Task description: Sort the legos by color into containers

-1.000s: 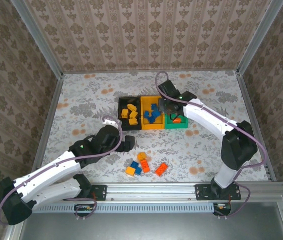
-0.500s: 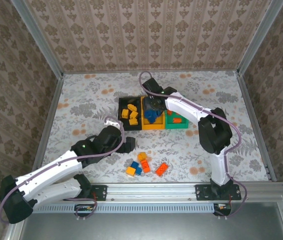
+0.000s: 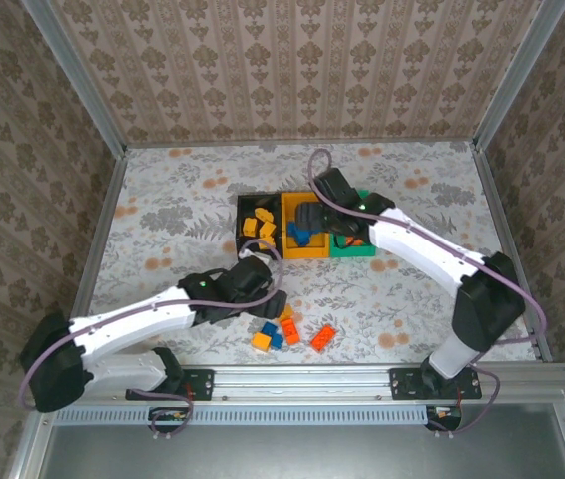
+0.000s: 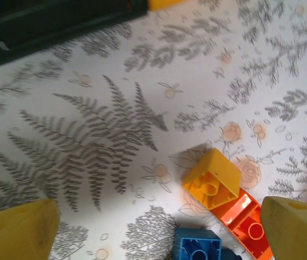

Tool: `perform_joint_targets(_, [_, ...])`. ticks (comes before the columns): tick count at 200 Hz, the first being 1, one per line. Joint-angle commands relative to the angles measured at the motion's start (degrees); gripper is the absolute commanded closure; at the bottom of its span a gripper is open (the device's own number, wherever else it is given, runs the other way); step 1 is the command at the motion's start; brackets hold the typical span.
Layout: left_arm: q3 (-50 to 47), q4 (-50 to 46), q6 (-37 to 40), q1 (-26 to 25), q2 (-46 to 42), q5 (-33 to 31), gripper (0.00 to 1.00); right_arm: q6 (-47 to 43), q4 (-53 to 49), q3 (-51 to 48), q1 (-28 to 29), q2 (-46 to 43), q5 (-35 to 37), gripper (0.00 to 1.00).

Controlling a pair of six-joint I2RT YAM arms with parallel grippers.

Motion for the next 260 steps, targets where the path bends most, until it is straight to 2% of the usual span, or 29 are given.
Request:
perform_joint_targets(1, [2.83,0.06,2.35,-2.04,5.08,0.78,0.04,2.44,2.36,-6.22,0.27,-4.05,-0.90,0.16])
perform_joint_targets(32, [5.68,1.69,3.85,-3.41,13.33,0.75,0.05,3.24,3.29,-12.42,0.25,-10.22,-0.47,0.16])
perform_joint_targets(88, [10.70,0.66,5.92,-5.00,24.68,0.23,0.16,3.04,2.03,-15.08,0.09,-16.76,1.52,0.15])
perform_joint_targets(128, [10.86,0.62,5.91,-5.89,26.49,0.94,0.24,2.42,1.61,-14.99,-0.61,-17.77,2.16,0.14])
perform_joint_targets(177, [10.23,1.53,6.29,-5.96,27.54,1.11,0.42,2.71,1.67,-15.30,-1.14,-17.95,2.26,0.14])
perform_joint_targets(260, [10.76,2.17,7.29,-5.55,26.19,-0.43,0.61,3.29,1.34,-16.18,-1.67,-19.14,3.04,0.14])
